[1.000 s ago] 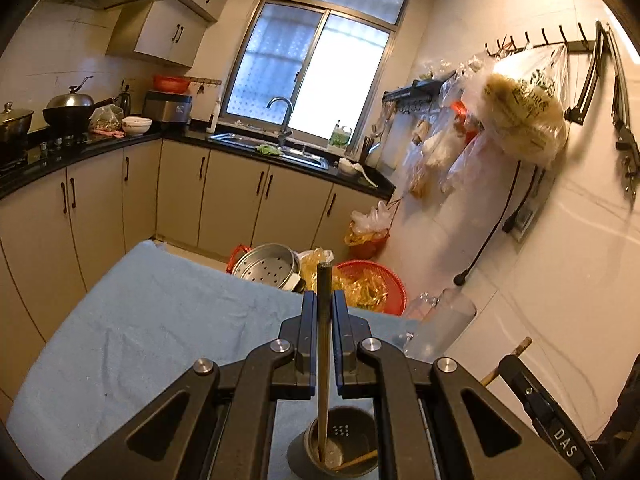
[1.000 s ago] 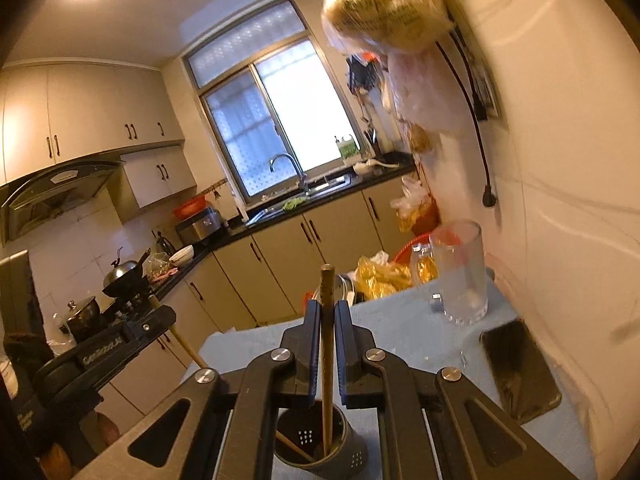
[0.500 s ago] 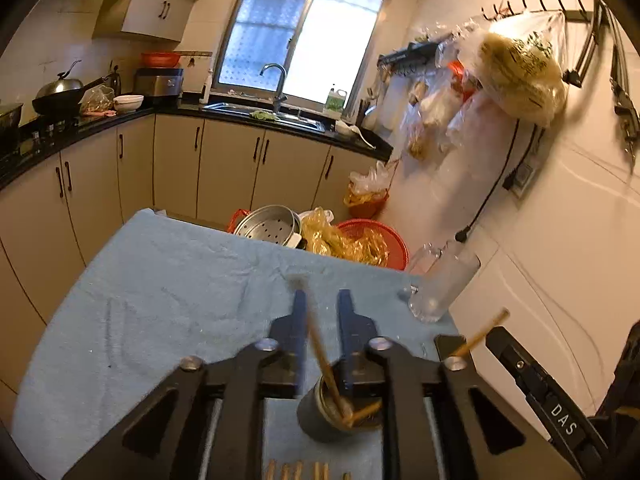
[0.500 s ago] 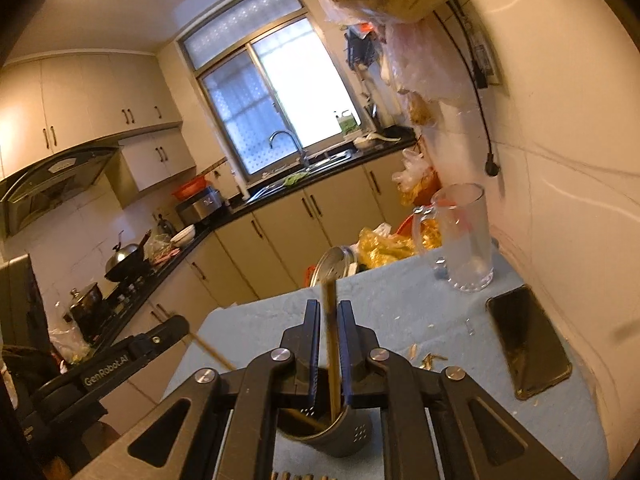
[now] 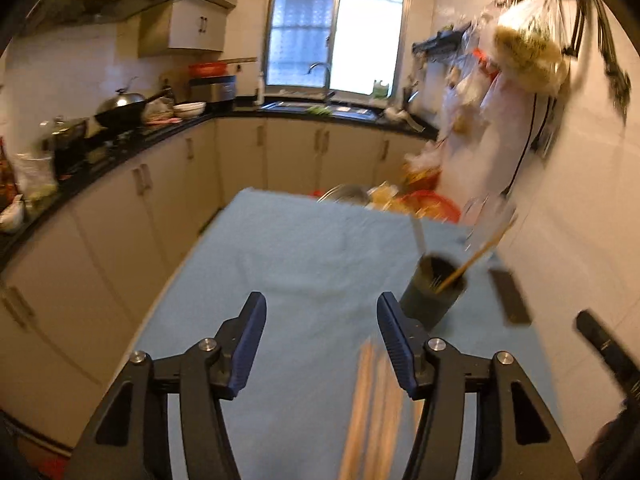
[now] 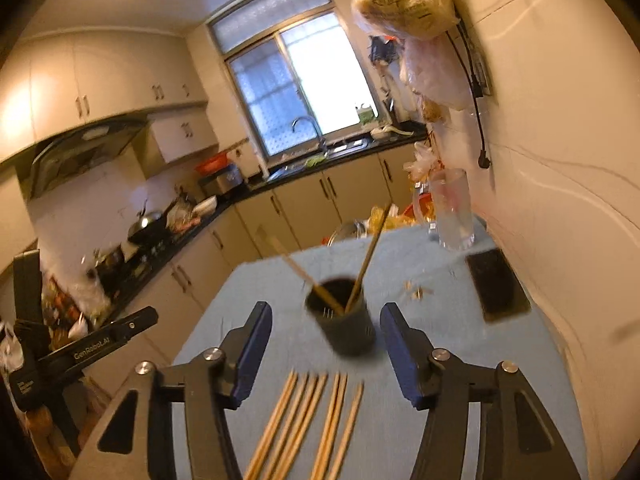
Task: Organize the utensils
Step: 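Open the right tool to drop the chopstick into the cup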
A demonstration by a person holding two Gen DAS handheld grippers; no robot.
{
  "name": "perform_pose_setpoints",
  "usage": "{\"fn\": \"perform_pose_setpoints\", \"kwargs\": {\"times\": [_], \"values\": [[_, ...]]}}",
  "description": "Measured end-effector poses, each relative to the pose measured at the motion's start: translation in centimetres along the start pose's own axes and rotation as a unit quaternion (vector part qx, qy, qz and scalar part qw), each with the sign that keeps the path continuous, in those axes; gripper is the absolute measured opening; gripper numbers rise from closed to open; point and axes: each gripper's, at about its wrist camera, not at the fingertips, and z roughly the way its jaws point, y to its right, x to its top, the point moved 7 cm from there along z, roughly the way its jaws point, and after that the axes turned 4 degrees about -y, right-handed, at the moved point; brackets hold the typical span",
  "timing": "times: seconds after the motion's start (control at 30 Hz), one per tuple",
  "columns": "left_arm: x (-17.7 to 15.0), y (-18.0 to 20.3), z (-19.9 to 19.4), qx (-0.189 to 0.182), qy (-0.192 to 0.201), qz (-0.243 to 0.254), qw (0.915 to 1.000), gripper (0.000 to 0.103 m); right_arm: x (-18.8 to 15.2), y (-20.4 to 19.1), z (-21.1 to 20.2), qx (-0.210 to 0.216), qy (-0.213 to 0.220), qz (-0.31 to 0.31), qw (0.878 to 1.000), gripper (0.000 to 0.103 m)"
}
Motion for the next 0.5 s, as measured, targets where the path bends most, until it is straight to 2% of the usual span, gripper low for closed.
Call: {"fn": "perform_pose_setpoints", "kwargs": {"times": [0.07,0.27,0.5], "values": [[-1.9,-0.8,-0.5,0.007,-0.016,-0.001,0.9999,0.059,-2.0,-0.3,-1.4,-0.012,-0.011,-0.003,1.000,0.060],[-6.4,-0.8,-2.7,-0.015,-0.046,-0.002,0.9988,0.059,-6.0,0.3,-4.3,-0.023,-0.033,0.018,0.999,0.061],[-7.0,0.8,-5.7,-0.024,-0.018,0.022,0.9993,0.059,-7.6,0.2,-6.4,-0.025,-0.041,0.012,0.999,0.061]]}}
